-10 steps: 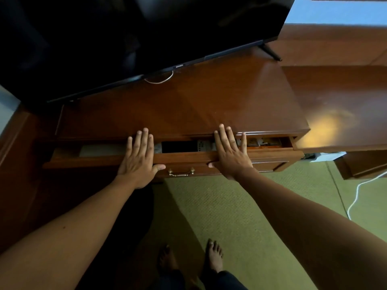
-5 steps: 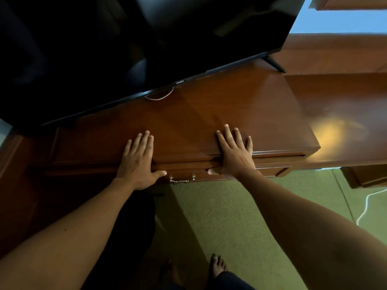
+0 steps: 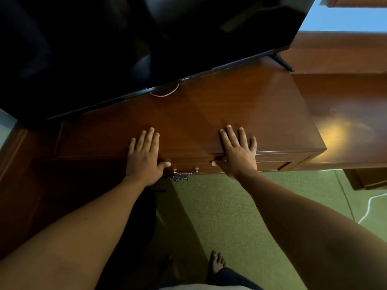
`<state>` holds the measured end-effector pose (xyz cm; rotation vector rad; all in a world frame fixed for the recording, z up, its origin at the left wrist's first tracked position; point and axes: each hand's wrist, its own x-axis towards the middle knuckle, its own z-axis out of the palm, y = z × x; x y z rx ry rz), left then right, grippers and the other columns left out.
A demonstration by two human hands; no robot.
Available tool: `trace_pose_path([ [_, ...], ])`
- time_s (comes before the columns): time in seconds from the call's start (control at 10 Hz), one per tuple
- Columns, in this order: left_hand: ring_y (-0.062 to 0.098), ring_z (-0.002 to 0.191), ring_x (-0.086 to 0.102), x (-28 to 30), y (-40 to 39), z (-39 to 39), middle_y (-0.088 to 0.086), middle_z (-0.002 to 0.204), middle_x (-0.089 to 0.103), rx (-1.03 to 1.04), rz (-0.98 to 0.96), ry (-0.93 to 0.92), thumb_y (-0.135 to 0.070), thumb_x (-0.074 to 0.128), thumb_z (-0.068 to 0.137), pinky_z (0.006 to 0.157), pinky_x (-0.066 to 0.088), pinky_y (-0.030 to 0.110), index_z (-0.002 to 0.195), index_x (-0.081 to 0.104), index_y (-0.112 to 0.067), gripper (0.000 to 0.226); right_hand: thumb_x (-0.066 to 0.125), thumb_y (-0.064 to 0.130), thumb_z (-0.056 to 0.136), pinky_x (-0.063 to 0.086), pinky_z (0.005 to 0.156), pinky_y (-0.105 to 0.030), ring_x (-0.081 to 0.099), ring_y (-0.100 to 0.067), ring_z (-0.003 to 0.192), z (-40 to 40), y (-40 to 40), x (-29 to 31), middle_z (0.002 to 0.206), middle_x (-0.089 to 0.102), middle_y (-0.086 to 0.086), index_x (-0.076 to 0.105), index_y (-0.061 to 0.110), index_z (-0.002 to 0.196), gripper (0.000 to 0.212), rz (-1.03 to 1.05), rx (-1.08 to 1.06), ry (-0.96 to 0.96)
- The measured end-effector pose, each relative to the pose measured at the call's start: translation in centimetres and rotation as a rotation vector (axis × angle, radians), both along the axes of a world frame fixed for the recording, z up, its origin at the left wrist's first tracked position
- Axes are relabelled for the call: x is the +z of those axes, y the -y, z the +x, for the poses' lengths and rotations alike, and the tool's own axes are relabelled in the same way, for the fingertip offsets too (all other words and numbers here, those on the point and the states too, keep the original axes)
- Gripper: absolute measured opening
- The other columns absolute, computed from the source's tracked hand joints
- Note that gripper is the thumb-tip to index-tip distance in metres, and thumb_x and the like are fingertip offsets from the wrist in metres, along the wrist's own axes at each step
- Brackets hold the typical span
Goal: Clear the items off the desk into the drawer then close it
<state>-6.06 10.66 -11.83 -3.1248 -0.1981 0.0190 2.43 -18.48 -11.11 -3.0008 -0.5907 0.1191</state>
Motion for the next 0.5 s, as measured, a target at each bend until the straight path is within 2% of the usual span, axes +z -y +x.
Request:
trace_pose_path([
  [0.1, 0.028, 0.154, -0.008, 0.8, 0.6, 0.0, 0.007, 0.168, -0.009, 0.02, -0.028, -0.068, -0.067, 0.052, 0.089, 0.123, 0.002, 0.053, 0.159, 0.0, -0.013, 0.103, 0.056, 0.074, 0.083, 0.002, 0.117, -0.066, -0.012, -0.035, 0.152, -0.2, -0.6, 0.7, 0.167, -0.013, 0.004, -0.008, 0.028, 0.159, 0.11, -0.04, -0.014, -0.059],
  [0.2, 0.029, 0.152, -0.015, 2.8, 1.0, 0.8, 0.007, 0.165, -0.021, 0.038, -0.054, -0.212, -0.059, 0.055, 0.092, 0.123, 0.002, 0.056, 0.158, -0.01, -0.015, 0.103, 0.058, 0.069, 0.085, 0.004, 0.116, -0.068, -0.014, -0.036, 0.152, 0.6, -0.8, 2.6, 0.167, -0.017, 0.004, -0.009, 0.028, 0.159, 0.108, -0.077, -0.019, -0.191],
  [0.3, 0.031, 0.153, -0.012, 5.7, 1.2, 1.8, 0.007, 0.166, -0.019, 0.009, -0.111, -0.353, -0.062, 0.054, 0.091, 0.123, 0.002, 0.054, 0.159, -0.01, -0.023, 0.101, 0.065, 0.057, 0.088, -0.002, 0.116, -0.065, -0.01, -0.036, 0.152, 1.4, -1.2, 5.1, 0.168, -0.009, 0.0, 0.0, 0.029, 0.16, 0.101, -0.021, 0.022, -0.324],
  [0.4, 0.026, 0.154, -0.01, 9.1, 1.5, 2.1, 0.003, 0.167, -0.014, -0.081, -0.178, -0.299, -0.067, 0.052, 0.089, 0.123, 0.0, 0.05, 0.159, -0.005, -0.028, 0.098, 0.067, 0.042, 0.091, -0.003, 0.119, -0.062, -0.004, -0.031, 0.153, 1.1, -1.5, 8.1, 0.168, 0.004, -0.003, 0.01, 0.028, 0.16, 0.091, 0.124, 0.102, -0.286],
  [0.5, 0.023, 0.154, -0.006, 12.3, 2.3, 2.6, 0.001, 0.168, -0.008, -0.101, -0.218, -0.107, -0.063, 0.049, 0.093, 0.124, 0.001, 0.047, 0.16, 0.006, -0.027, 0.087, 0.065, 0.035, 0.093, 0.003, 0.121, -0.059, 0.003, -0.029, 0.154, 1.3, -2.0, 11.3, 0.168, 0.013, -0.004, 0.016, 0.025, 0.16, 0.084, 0.232, 0.145, -0.155],
])
